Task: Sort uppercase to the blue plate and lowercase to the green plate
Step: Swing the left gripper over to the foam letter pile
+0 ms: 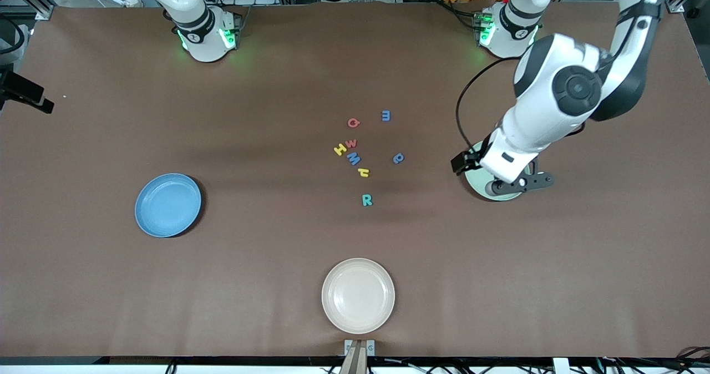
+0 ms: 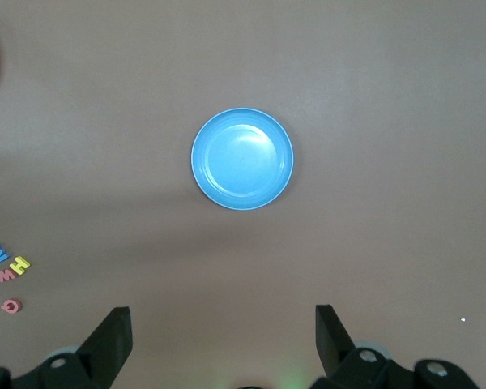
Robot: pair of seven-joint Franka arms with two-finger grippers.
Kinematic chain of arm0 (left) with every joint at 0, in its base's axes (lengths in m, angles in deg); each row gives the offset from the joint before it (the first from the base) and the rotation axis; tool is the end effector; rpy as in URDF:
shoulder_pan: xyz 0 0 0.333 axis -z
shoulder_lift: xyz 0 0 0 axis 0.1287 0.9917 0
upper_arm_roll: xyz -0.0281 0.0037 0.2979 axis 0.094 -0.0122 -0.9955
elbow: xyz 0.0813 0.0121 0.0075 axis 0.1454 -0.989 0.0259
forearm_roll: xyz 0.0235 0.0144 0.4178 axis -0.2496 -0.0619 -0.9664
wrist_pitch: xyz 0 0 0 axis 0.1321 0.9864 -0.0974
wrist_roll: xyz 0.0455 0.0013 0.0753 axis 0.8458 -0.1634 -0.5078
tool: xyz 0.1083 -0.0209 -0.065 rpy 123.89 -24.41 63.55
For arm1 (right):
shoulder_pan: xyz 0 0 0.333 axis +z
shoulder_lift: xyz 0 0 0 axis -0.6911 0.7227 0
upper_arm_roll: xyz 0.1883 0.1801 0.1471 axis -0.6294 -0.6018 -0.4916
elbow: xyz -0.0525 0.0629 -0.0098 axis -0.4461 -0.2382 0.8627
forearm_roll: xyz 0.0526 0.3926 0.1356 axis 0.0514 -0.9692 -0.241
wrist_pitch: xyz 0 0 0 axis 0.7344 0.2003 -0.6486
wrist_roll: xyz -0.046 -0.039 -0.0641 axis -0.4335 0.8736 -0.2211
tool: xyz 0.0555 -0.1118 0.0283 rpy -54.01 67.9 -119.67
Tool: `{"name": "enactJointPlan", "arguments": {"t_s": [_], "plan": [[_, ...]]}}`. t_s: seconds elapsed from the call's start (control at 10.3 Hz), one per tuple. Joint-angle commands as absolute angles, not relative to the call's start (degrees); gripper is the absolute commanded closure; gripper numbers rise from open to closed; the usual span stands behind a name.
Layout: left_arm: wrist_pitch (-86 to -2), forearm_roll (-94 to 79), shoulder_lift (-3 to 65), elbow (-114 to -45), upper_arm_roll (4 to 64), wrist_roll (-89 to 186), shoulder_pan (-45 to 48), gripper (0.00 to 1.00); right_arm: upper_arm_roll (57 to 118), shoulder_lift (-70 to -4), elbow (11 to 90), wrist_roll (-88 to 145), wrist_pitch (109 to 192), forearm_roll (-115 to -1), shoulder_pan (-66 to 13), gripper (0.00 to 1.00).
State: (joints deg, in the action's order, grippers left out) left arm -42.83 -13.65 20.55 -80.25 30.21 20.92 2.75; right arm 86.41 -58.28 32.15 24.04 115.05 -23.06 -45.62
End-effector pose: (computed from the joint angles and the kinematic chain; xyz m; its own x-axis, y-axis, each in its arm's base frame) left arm 0.5958 -0.2669 0.3768 0.9806 0.1903 -0.0479 0.1943 -0.9759 0.0996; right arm 0.5695 -0.0547 0.6329 0.9948 -0.0903 -0.0466 -0.0921 -0.9951 -0.0366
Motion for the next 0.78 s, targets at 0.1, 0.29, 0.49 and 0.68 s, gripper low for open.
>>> {"name": "enactJointPlan", "arguments": {"t_s": [0.1,0.29,0.49,0.68], "plan": [[-50.92,-12.87,21.61,-87.32,30.07,13.90,7.62,0.00,85.78,-58.18,31.39,24.11,114.27,-22.83,-46.00,0.00],[-53.22,-14.09,23.88,-89.27,30.07,10.21,10.61,0.00,85.87,-58.27,31.39,24.55,114.27,-23.35,-46.27,0.00],[-56.20,-17.17,27.39,-89.28,30.07,5.03,13.33,0.00,85.78,-58.27,31.39,24.20,114.18,-23.18,-46.09,0.00],[-60.33,-21.20,31.44,-89.27,30.07,1.68,15.01,0.00,85.78,-57.92,31.47,24.29,114.18,-23.79,-46.27,0.00]]}}
